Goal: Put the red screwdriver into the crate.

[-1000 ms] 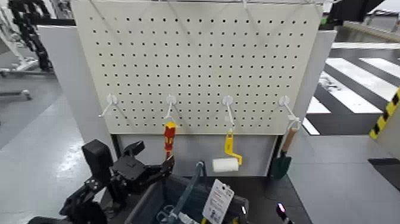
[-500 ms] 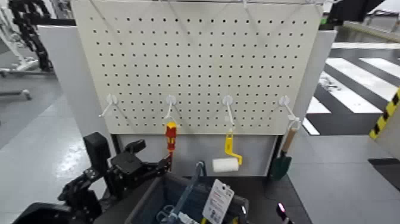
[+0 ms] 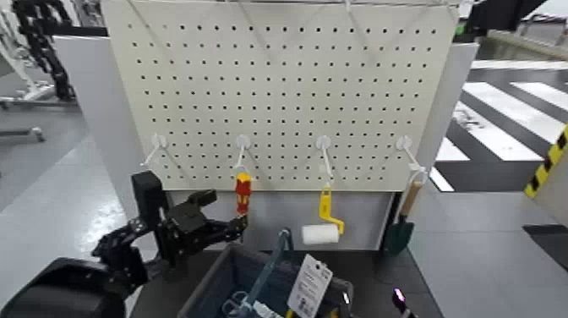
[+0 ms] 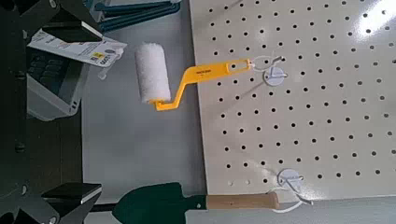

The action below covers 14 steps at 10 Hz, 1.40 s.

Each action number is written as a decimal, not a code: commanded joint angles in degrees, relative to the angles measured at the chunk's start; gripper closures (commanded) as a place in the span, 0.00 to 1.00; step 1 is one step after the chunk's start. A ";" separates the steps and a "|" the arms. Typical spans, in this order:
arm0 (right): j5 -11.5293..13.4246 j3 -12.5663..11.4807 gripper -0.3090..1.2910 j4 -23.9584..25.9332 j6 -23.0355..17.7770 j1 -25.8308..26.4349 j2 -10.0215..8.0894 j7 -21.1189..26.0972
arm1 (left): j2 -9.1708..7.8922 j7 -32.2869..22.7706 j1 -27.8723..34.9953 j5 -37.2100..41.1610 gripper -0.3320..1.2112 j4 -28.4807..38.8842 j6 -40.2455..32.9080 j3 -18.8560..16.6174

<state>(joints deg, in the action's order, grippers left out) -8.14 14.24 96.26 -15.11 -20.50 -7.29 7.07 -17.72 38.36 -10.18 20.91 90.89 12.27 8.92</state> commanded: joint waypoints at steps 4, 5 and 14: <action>-0.04 0.09 0.29 0.07 -0.18 0.02 0.09 -0.04 | -2.23 4.18 -7.67 2.56 0.29 -7.83 -0.14 5.49; 0.05 0.17 0.29 0.07 -0.18 0.02 0.09 -0.04 | -2.41 4.88 -8.63 2.65 0.30 -8.54 -0.14 6.37; -0.04 0.26 0.29 -0.02 -0.18 0.11 0.09 -0.04 | -2.32 7.16 -9.60 2.74 0.91 -8.89 2.41 6.55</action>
<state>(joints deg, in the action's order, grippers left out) -8.17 14.48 96.30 -15.28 -20.39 -7.20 7.03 -20.03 45.54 -19.77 23.60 81.97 14.64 15.57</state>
